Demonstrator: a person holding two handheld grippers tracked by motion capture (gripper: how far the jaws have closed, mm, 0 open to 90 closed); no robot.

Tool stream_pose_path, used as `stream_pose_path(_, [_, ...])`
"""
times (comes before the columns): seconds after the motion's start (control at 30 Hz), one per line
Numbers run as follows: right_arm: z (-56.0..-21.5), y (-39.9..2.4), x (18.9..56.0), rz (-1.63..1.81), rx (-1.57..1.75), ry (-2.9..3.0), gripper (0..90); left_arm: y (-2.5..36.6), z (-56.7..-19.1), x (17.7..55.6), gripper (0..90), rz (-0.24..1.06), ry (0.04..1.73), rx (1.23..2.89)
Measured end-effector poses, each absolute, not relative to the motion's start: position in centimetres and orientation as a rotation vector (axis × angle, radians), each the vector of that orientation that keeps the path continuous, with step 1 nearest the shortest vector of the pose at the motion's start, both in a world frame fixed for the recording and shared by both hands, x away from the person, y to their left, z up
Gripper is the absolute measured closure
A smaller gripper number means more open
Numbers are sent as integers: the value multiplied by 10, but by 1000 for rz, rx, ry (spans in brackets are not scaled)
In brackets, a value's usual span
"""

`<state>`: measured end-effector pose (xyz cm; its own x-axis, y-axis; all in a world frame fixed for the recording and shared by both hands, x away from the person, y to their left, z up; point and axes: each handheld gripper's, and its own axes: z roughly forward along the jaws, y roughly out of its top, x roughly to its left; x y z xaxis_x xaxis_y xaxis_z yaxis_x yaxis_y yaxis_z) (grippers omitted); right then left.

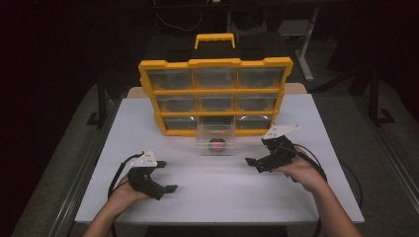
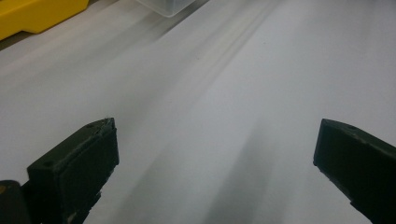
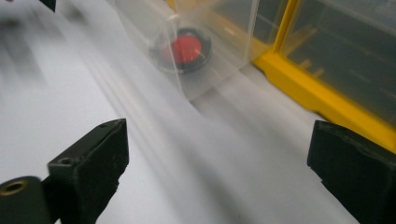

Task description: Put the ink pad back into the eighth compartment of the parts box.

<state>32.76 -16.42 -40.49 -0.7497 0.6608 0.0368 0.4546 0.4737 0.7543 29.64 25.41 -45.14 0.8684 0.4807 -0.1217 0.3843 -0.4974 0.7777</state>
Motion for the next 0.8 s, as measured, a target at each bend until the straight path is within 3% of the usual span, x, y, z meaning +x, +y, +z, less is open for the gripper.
stream_pose_path(0.8, [-444, -183, 291, 1150, 994, 2432, 17, 254, -450, 294, 0, 146, 618, 2151])
